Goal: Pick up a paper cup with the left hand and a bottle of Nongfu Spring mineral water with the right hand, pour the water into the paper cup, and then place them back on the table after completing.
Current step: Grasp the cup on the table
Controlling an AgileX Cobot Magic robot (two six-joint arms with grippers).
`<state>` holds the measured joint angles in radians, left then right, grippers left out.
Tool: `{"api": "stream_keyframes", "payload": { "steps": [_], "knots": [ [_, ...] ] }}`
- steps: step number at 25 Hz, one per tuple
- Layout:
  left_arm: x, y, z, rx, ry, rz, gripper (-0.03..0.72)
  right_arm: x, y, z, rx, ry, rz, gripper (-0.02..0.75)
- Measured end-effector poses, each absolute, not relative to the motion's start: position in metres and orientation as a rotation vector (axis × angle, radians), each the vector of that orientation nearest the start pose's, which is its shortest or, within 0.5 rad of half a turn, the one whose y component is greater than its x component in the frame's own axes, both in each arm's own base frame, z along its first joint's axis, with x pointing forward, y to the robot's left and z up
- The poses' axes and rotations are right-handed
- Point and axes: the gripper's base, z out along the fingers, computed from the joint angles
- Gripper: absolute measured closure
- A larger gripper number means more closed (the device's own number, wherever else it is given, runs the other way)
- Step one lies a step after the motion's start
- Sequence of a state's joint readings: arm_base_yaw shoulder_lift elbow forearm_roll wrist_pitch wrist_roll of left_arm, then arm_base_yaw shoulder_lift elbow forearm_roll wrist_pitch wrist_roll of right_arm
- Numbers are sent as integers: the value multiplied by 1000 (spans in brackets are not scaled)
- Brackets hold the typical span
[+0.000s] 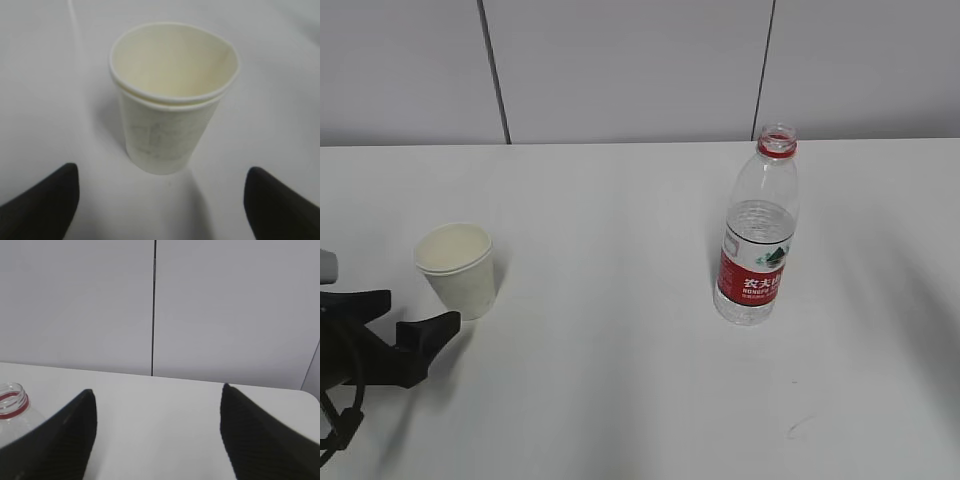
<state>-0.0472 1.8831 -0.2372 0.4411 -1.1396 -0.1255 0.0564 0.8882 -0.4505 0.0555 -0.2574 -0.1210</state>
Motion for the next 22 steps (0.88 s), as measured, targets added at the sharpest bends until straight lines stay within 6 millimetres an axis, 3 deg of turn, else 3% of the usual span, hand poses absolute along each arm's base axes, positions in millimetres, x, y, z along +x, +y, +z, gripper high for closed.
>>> {"api": "stream_keyframes", "payload": {
  "steps": [14, 22],
  "knots": [
    [270, -52, 71, 426, 1939, -413, 92, 185, 9, 292, -92, 1662, -20, 169],
    [285, -73, 64, 434, 1920, -419, 97, 185, 9, 293, -92, 1661, -20, 169]
  ]
}}
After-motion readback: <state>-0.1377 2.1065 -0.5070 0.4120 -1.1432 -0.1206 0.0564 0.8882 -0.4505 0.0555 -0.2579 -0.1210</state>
